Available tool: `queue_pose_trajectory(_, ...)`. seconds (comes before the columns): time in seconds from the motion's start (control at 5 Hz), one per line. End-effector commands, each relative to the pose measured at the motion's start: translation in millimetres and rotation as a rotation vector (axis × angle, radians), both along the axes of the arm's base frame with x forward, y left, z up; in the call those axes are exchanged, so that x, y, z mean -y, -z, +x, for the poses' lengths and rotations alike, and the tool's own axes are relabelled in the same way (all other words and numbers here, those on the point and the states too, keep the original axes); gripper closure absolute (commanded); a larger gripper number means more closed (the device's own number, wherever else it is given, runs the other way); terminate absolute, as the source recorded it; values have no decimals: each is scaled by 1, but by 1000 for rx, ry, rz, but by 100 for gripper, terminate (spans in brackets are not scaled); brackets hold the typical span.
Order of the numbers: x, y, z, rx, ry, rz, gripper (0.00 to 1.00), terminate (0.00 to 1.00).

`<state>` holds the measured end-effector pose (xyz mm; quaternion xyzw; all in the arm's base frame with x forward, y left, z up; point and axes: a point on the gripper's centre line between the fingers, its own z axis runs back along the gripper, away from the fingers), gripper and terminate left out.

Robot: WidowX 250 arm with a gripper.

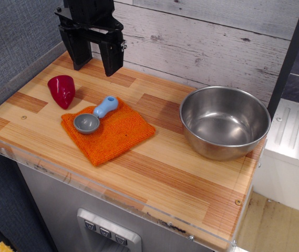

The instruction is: PICK UP THE SPOON AND KEEP ANOTHER SIDE OF THE TABLE

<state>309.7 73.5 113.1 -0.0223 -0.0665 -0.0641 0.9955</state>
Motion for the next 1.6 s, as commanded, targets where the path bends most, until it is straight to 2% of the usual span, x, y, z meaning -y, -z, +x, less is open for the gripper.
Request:
queue_pose_trajectory(0.0, 0, 0, 0, 0, 0, 0, 0, 0)
queue_pose_trajectory(0.2, 13, 5, 8, 5, 40, 9, 0, 0)
queue_pose_trajectory(0.4, 2, 27, 3, -43, 31, 18, 0, 0)
queue_pose_trajectory(0.6, -8, 57, -1, -83, 53, -5, 0, 0)
queue_pose_trajectory(0.8, -3, 76, -4, -123, 101, -7, 0, 0)
queue_pose_trajectory(1.2, 7, 83, -4, -137, 140, 11, 0, 0)
queue_pose_trajectory(1.4, 10, 82, -3, -138, 156, 20, 100, 0)
